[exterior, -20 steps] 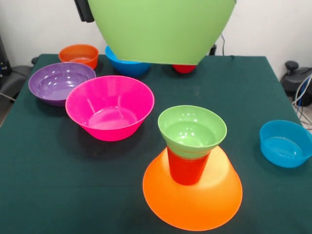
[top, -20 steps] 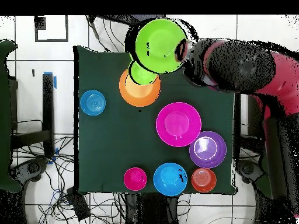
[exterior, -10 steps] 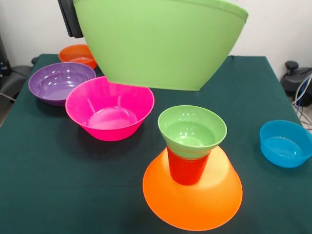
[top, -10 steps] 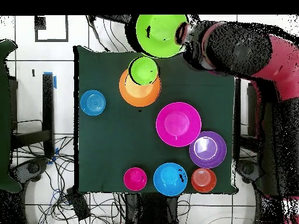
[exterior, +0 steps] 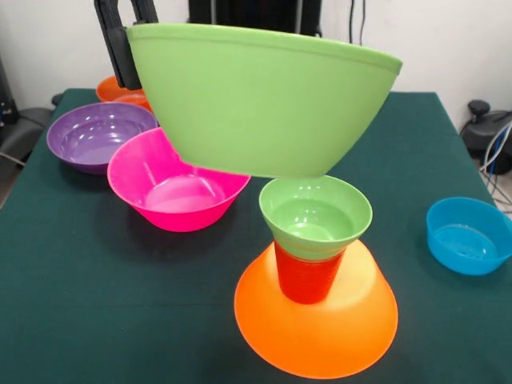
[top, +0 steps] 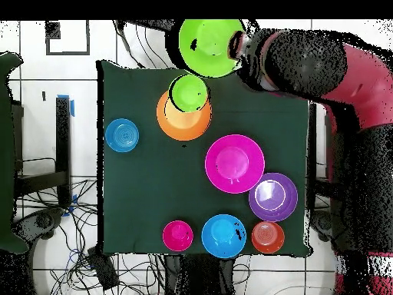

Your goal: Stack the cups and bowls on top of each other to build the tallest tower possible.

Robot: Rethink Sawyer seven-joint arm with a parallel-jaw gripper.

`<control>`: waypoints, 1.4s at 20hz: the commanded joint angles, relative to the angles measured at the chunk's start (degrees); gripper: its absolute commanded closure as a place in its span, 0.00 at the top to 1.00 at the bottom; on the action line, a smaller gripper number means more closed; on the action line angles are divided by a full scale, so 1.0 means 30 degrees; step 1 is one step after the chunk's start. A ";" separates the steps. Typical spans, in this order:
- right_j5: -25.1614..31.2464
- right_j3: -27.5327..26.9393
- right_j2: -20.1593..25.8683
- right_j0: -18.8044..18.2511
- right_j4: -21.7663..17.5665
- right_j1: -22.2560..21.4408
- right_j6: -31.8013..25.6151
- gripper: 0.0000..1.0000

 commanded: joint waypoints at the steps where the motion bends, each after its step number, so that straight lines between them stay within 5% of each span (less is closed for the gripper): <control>1: 0.1359 -0.0042 -0.1248 0.0784 -0.0045 0.1442 0.1091 0.00; 16: -0.1177 0.2723 -0.0386 0.0133 0.0442 0.1268 0.0740 0.00; 28: -0.1078 0.3773 0.1282 -0.0806 0.1559 0.1802 -0.0448 0.00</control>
